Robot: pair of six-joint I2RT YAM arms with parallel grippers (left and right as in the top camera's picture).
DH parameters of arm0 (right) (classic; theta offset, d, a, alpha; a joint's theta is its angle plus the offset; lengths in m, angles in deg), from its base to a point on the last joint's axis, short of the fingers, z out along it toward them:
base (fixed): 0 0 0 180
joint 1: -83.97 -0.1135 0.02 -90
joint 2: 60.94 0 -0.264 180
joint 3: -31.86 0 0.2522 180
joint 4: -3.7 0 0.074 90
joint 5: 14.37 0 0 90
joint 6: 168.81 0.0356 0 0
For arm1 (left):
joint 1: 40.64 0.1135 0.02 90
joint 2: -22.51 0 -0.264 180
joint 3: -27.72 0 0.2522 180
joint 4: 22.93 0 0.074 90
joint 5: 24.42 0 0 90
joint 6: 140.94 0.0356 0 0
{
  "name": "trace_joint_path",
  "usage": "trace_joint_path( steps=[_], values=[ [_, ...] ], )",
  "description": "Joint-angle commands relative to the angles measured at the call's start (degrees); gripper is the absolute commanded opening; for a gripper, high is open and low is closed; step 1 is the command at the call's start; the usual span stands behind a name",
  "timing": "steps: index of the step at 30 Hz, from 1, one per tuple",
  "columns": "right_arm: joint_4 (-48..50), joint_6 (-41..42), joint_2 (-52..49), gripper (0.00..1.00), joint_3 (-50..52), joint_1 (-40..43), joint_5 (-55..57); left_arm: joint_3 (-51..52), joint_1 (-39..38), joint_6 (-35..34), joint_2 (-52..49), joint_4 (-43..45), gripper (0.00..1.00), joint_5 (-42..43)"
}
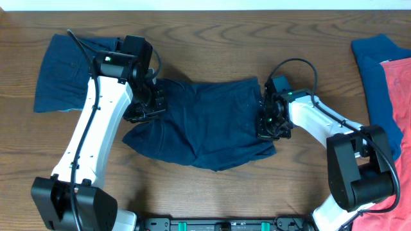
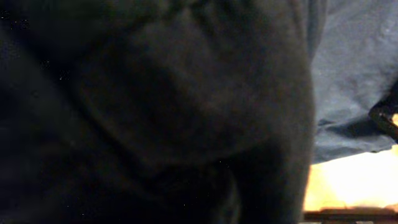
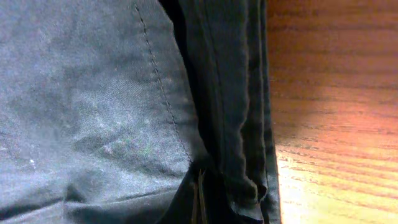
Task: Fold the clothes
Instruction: 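Lift the left end with the left gripper and fold it over toward the right gripper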
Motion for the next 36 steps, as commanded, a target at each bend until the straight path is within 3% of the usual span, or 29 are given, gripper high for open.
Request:
trace_joint_path(
  steps=[1, 7, 18, 27, 36],
  values=[
    [-0.5, 2.2, -3.0, 0.01, 0.2, -0.7, 1.6, -3.3, 0.0, -3.2, 0.0, 0.3, 0.06, -0.3],
    [-1.6, 3.1, -4.4, 0.01, 0.4, -0.7, 3.2, -3.1, -3.8, -8.3, -0.4, 5.1, 0.06, 1.7],
    [-1.9, 2.9, -4.4, 0.01, 0.4, -0.7, 4.1, -2.1, -17.2, -19.3, -6.6, 22.1, 0.07, 1.1],
    [-2.3, 2.9, -4.4, 0.01, 0.4, -0.7, 4.3, -2.1, -23.1, -20.2, -14.4, 36.0, 0.07, 0.9],
    [-2.7, 2.9, -4.4, 0.01, 0.4, -0.7, 6.2, -2.1, -27.8, -20.2, -14.5, 38.2, 0.1, 0.6]
  ],
)
